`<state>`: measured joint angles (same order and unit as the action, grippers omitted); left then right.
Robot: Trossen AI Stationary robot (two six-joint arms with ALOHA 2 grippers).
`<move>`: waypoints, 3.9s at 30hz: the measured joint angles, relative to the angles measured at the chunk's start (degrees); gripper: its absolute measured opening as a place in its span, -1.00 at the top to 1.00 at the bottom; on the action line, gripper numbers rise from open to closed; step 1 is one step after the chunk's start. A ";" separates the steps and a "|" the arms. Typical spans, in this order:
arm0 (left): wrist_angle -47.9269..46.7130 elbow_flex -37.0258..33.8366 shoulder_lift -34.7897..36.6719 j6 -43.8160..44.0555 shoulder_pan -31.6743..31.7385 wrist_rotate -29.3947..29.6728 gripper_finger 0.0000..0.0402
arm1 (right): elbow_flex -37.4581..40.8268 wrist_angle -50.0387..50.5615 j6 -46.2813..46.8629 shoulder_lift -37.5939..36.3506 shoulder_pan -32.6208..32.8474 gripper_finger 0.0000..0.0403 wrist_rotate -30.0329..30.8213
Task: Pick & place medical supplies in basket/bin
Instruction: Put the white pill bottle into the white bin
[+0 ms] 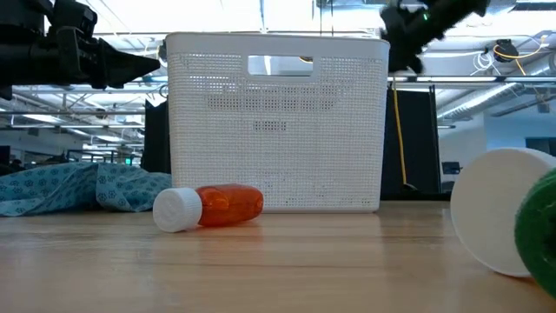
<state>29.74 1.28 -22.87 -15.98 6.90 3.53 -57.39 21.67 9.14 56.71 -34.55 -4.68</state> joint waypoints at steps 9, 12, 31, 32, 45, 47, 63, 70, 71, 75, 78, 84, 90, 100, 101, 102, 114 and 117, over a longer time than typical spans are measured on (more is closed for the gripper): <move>-1.33 0.00 0.00 1.09 0.00 1.50 0.87 | 0.00 -17.09 -15.63 2.58 9.59 0.26 -7.46; -2.69 0.00 0.00 1.00 0.00 1.56 0.87 | 1.28 -18.36 -22.73 4.02 12.64 0.26 -7.60; -2.87 0.00 0.00 -0.40 0.00 4.57 0.87 | 2.33 -25.14 -22.57 8.72 16.49 0.26 0.25; -2.97 0.00 0.00 -0.23 0.00 4.57 0.87 | -1.35 -21.38 -23.36 10.48 16.59 0.26 1.35; -3.62 0.00 0.01 -0.04 0.00 4.60 0.87 | -43.77 17.50 -41.32 42.58 12.65 0.26 4.57; -4.48 0.00 0.01 -0.13 0.00 4.61 0.87 | -45.93 18.55 -43.65 45.88 11.92 0.26 4.61; -5.75 0.00 0.02 -0.47 0.00 5.59 0.87 | -47.93 18.00 -57.28 59.97 10.61 0.26 10.86; -6.03 0.00 0.00 -1.38 0.00 5.57 0.87 | -47.87 23.86 -56.76 61.24 7.76 0.26 9.34; -6.01 0.00 0.02 -1.52 0.00 5.59 0.87 | -47.89 24.82 -56.33 61.14 7.44 0.26 8.02; -6.03 0.00 0.00 -1.52 0.00 5.60 0.87 | -47.87 28.57 -53.97 61.28 6.60 0.26 4.42; -6.01 0.00 0.01 -1.54 0.00 5.60 0.87 | -46.58 29.25 -53.50 61.09 6.39 0.26 4.53; -6.01 0.00 0.00 -1.50 0.00 5.60 0.87 | -38.67 23.61 -52.56 61.28 7.48 0.26 11.04; -5.99 0.00 0.01 -1.44 0.00 5.60 0.87 | -32.91 18.72 -53.30 61.05 8.96 0.25 16.65; -5.97 0.00 0.00 -1.28 0.00 5.57 0.87 | -31.19 14.90 -54.23 61.09 9.81 0.13 19.76; -5.97 0.00 0.02 -1.28 0.00 5.57 0.87 | -31.17 13.99 -54.31 61.03 9.94 0.08 20.74; -5.97 0.00 0.00 -1.26 0.00 5.57 0.87 | -31.17 12.82 -54.28 60.98 10.07 0.03 21.39; -5.97 0.00 0.01 -1.08 0.00 5.58 0.87 | -31.17 11.26 -52.98 60.67 10.70 -0.39 26.00; -5.97 0.00 0.00 -1.10 0.00 5.70 0.87 | -31.17 11.53 -53.37 59.89 11.27 -0.40 30.41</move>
<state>23.77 1.28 -22.87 -17.08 6.90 9.23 -88.55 33.20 -44.23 116.59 -23.29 25.73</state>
